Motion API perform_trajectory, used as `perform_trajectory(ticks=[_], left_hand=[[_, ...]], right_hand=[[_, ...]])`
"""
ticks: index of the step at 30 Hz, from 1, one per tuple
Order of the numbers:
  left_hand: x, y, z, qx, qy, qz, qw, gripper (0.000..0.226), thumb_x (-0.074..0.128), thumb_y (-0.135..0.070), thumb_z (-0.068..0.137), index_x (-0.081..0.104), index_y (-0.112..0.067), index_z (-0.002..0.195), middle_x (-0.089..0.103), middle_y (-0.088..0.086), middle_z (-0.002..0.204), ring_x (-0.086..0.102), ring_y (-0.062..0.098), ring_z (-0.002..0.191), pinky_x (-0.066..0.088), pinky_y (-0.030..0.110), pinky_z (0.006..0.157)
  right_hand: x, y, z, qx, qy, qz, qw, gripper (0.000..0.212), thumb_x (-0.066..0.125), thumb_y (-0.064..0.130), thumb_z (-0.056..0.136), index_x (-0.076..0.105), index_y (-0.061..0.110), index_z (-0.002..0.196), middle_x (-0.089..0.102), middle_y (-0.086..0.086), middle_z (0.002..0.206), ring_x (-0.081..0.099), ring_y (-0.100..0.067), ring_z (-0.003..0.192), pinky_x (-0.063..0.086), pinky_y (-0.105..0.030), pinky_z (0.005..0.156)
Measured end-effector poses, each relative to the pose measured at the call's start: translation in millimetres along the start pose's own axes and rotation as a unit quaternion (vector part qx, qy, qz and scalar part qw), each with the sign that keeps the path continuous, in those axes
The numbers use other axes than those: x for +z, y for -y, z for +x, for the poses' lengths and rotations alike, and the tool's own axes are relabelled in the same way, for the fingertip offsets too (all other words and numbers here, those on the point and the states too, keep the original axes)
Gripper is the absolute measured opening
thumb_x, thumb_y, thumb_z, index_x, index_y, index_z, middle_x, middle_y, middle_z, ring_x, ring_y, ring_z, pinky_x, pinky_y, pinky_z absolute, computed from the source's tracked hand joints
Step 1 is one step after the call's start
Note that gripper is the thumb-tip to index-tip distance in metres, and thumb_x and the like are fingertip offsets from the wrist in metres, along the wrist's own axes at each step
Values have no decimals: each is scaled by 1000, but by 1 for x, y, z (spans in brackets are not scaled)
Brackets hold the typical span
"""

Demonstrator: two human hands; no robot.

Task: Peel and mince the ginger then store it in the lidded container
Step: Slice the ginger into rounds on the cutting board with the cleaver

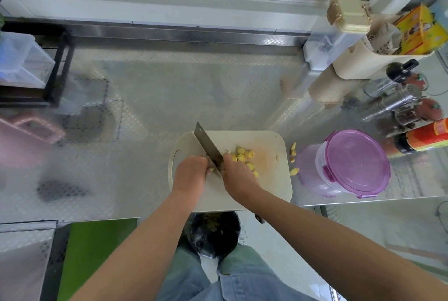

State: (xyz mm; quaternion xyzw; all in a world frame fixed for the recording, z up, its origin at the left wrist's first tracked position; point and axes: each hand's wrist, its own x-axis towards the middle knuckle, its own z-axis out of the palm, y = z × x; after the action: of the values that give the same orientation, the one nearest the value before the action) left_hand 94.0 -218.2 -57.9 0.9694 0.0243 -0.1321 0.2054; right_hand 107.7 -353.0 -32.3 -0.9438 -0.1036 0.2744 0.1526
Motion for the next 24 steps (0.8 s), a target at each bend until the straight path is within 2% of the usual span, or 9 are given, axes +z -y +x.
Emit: perform_trajectory(ticks=[3, 6, 10, 13, 18, 21, 24], left_hand=[[-1, 0, -1, 4, 0, 1, 1000, 15, 57, -14, 91, 70, -9, 87, 64, 7, 85, 60, 25, 81, 43, 31, 69], [-1, 1, 0, 7, 6, 11, 1000, 15, 57, -16, 91, 70, -9, 91, 63, 6, 87, 61, 24, 82, 44, 31, 70], [0, 2, 2, 5, 15, 10, 1000, 17, 56, -18, 93, 71, -10, 96, 64, 5, 92, 61, 23, 87, 46, 32, 74], [0, 1, 1, 5, 8, 16, 1000, 17, 57, -20, 93, 72, -11, 97, 66, 5, 94, 61, 23, 89, 46, 32, 75], [1, 2, 2, 4, 9, 12, 1000, 17, 57, -17, 92, 72, -10, 96, 66, 6, 94, 62, 24, 88, 47, 32, 76], [1, 2, 2, 2, 14, 16, 1000, 16, 57, -17, 92, 71, -11, 97, 65, 5, 92, 61, 22, 86, 45, 30, 74], [0, 2, 2, 1, 14, 20, 1000, 16, 57, -17, 92, 72, -11, 95, 64, 6, 90, 60, 23, 84, 45, 31, 73]], right_hand=[[-5, -3, 1, -4, -24, 40, 999, 8, 39, 12, 98, 36, 12, 106, 56, -14, 82, 51, -33, 69, 43, -40, 55], [-9, -4, -1, -27, -36, 53, 998, 6, 40, 14, 97, 34, 16, 98, 56, -12, 78, 53, -33, 67, 48, -45, 56], [-11, -4, -6, -39, -19, 13, 999, 11, 39, 10, 96, 31, 17, 98, 44, -4, 68, 49, -33, 65, 39, -37, 52], [-11, -4, -9, -33, -13, -6, 999, 16, 40, 9, 96, 36, 14, 111, 49, -8, 77, 53, -33, 73, 45, -39, 57], [-12, -8, -13, -32, -8, -13, 999, 27, 40, 6, 95, 36, 13, 121, 57, -14, 89, 56, -36, 82, 44, -39, 62], [-15, -7, -15, -32, -14, 2, 999, 26, 39, 6, 95, 35, 13, 119, 57, -14, 88, 54, -36, 78, 43, -39, 61], [-16, -4, -16, -39, -11, -7, 999, 21, 40, 8, 95, 36, 13, 115, 56, -14, 87, 55, -36, 78, 49, -44, 63]])
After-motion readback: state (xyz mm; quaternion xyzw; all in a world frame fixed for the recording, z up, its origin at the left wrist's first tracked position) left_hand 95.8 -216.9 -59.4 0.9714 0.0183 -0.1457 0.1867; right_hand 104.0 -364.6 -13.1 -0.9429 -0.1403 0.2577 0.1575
